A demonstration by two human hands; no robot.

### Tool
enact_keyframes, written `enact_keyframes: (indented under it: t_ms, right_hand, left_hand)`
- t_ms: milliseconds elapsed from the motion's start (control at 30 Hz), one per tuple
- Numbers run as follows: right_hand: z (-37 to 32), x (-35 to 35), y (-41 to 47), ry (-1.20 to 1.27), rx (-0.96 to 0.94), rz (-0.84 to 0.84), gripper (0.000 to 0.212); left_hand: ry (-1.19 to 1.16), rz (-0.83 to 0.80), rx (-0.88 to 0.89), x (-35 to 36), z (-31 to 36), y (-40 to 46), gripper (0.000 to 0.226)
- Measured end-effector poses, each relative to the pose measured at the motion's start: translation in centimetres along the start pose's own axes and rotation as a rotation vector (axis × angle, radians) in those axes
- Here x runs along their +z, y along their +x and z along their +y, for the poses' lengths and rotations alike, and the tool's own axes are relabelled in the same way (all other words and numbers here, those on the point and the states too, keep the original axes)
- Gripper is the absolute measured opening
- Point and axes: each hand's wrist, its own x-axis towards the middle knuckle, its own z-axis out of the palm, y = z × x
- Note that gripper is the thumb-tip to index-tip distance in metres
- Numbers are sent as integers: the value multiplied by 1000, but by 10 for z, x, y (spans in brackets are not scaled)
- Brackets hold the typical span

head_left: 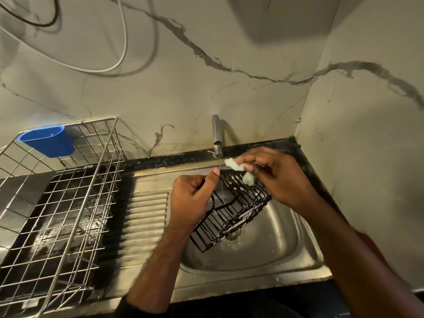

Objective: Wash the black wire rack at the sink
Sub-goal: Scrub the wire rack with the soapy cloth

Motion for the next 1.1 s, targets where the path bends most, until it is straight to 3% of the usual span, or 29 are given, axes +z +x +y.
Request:
enact_keyframes:
  t_ms: [133, 233, 367, 533, 633, 933, 1100]
  right_hand:
    - [-27, 3, -9, 124, -121, -180, 32]
    - [-20, 4, -14, 79, -159, -231, 38]
    - [4, -3, -13, 0, -129, -204, 29]
    - [39, -11, -6, -152, 15, -138, 45]
    - [59, -16, 0, -261, 73, -79, 43]
    - [76, -21, 10, -392, 296, 156, 25]
    - [53, -12, 16, -235, 235, -4, 25]
  left_hand:
    - [-13, 35, -39, -1, 0, 4, 79]
    - [-99, 25, -40, -4, 7, 2, 79]
    - [-147, 46, -39, -7, 10, -2, 72]
    - [-242, 80, -77, -12, 19, -5, 58]
    - [-293, 65, -74, -13, 21, -6, 57]
    - [-182, 4, 148, -15, 19, -5, 61]
    - [-181, 46, 119, -10, 17, -4, 66]
